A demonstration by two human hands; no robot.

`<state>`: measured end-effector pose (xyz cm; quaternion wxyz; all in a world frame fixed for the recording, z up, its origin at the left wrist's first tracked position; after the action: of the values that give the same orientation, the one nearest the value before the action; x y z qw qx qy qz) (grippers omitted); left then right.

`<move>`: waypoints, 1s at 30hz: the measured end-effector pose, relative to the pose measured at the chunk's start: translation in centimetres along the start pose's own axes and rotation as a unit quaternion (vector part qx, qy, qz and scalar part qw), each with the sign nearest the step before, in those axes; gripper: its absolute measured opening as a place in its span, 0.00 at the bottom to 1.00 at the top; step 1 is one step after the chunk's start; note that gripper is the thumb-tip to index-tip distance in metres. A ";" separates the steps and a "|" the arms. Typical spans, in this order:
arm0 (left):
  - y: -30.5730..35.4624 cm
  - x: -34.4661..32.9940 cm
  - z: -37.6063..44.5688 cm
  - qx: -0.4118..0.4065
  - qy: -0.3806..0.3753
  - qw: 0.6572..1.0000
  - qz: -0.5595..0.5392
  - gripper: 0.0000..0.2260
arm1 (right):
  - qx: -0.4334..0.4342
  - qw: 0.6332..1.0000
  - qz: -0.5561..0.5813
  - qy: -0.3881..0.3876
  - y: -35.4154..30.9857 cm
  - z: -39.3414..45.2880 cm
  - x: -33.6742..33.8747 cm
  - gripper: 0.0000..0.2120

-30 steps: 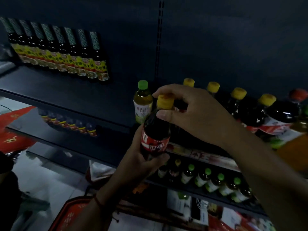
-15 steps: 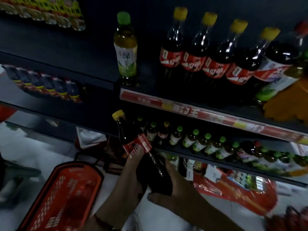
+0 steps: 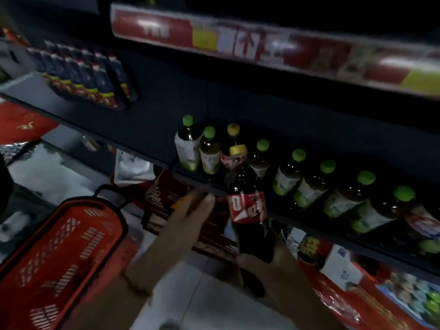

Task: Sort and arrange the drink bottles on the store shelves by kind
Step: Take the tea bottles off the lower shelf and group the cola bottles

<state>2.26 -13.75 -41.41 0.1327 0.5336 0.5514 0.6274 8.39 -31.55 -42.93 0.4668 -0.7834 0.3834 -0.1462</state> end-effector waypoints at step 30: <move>-12.9 -3.6 0.6 -0.145 0.385 0.909 -0.068 0.32 | 0.255 0.966 -0.011 0.047 8.8 17.4 3.0 0.25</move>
<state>-1.27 -11.59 -54.15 0.0285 0.1865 0.4975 0.8467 16.52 -25.30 -59.79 0.6311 -0.6347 0.3464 -0.2809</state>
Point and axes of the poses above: each hand's wrist, its own z-axis towards the middle knuckle, its own x-axis out of the back of the hand, y = z × x, the point moved 6 cm from there along z, towards the middle knuckle, and after that the axes turned 10 degrees about z, right-handed, at the moved point
